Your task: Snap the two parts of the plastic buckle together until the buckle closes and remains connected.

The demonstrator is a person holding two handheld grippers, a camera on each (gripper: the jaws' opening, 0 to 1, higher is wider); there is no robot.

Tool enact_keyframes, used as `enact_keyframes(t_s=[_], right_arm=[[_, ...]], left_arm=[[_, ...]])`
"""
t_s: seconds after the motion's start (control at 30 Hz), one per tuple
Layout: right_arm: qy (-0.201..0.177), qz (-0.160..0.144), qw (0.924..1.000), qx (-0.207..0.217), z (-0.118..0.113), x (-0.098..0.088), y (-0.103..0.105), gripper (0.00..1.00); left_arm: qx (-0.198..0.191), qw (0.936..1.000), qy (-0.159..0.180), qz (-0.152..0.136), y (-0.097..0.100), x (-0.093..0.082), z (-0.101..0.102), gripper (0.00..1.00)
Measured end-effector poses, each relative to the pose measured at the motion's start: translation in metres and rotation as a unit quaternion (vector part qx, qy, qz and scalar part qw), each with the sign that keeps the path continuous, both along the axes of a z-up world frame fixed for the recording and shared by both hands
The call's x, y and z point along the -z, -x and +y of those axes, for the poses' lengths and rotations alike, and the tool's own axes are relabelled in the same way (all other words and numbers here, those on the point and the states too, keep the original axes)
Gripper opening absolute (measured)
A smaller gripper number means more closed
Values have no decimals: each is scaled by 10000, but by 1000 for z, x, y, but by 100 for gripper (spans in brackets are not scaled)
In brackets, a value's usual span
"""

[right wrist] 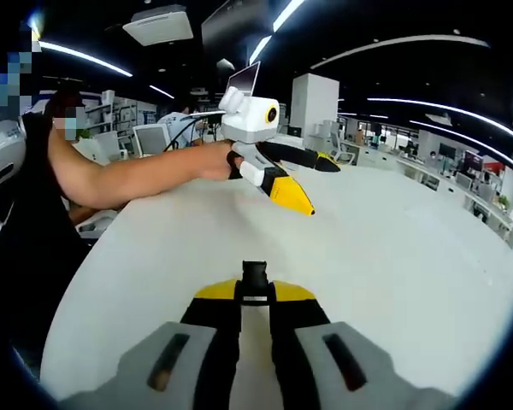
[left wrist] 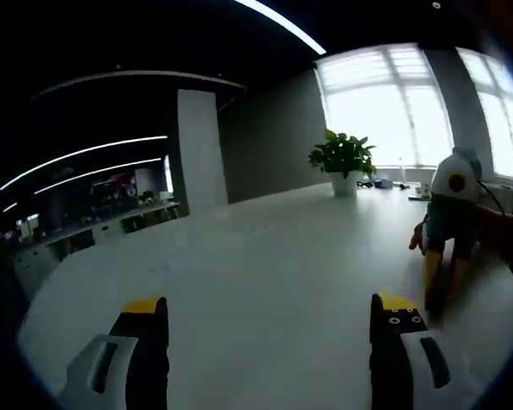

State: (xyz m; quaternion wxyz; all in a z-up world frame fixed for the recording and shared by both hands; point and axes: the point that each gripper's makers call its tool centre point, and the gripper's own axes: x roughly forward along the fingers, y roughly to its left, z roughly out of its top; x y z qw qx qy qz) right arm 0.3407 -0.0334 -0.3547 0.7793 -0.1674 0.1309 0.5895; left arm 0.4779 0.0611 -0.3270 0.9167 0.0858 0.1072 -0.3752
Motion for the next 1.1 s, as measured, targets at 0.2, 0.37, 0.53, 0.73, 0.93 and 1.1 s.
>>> enact_keyframes(t_s=[0.2, 0.37, 0.53, 0.73, 0.93, 1.1], right_arm=[[-129, -156, 9994, 276, -4, -8, -11, 10], [-466, -431, 9945, 837, -11, -26, -32, 10], [-783, -626, 9864, 1303, -21, -43, -47, 10], [-862, -692, 9775, 1795, -37, -48, -66, 10], [-831, -727, 9702, 2158, -46, -48, -77, 10], [-823, -748, 9667, 2304, -50, -47, -81, 10]], left_arm=[[-27, 10000, -61, -21, 1, 2, -1, 100], [33, 10000, -52, 28, 3, 3, -3, 100], [51, 10000, -40, 49, 4, 3, -3, 100], [34, 9999, -98, 35, 3, 4, -3, 100], [49, 9993, 24, 361, 6, 8, -6, 100], [60, 9991, -15, 408, 7, 9, -8, 100]])
